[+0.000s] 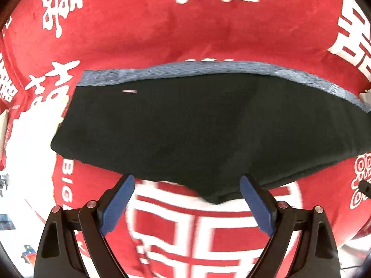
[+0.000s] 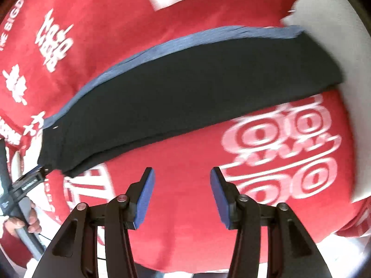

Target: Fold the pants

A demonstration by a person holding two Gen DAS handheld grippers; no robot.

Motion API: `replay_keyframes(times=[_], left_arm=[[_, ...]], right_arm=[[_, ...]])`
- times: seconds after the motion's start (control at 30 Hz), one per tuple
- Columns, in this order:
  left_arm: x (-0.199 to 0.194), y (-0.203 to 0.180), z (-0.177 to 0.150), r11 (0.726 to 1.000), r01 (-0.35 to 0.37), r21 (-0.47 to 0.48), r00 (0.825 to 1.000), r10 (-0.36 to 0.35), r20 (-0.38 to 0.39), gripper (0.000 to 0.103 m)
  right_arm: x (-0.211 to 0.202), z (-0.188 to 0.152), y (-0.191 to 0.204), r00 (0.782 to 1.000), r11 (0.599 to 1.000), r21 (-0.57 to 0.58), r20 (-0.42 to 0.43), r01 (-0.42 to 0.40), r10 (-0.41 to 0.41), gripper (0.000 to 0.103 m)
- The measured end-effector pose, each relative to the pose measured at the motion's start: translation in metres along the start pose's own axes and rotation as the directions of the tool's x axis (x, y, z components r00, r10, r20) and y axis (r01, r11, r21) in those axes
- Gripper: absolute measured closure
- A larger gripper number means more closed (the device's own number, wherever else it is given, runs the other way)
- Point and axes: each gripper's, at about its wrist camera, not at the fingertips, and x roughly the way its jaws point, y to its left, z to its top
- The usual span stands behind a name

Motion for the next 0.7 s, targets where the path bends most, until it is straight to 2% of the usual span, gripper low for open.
replay_keyframes(times=[0.1,0.2,0.27,0.4,0.57,0.7], left_arm=[[0.006,0.027,0.000,1.000,-0.002,0.001,1.000,0.002,0.001,0.010],[0.014,0.054,0.004,1.000,-0.007,-0.005,1.000,0.007,0.007,0.010],[0.019,0.065,0.007,1.000,-0.005,-0.007,1.000,0.005,0.010,0.010],[0.029,0.080,0.012,1.000,0.001,0.000,1.000,-0.001,0.013,0.010],[0.033,0.081,0.019,0.999,0.034,0.018,0.999,-0.035,0.034,0.010],[0.041,0.066,0.030,0.997,0.061,0.050,0.997,-0.063,0.054,0.010]], right_arm=[[0.024,-0.010,0.041,0.996,0.996,0.015,-0.021,-0.085,0.085,0.049],[0.045,-0.016,0.086,0.983,0.984,0.006,-0.030,-0.179,0.179,0.049],[0.062,-0.017,0.115,0.965,0.965,0.005,-0.032,-0.260,0.260,0.049],[0.094,-0.018,0.149,0.945,0.947,0.034,-0.049,-0.321,0.322,0.049],[0.107,-0.016,0.153,0.936,0.935,0.073,-0.038,-0.347,0.350,0.049],[0.109,-0.011,0.144,0.922,0.914,0.138,-0.010,-0.381,0.386,0.050]])
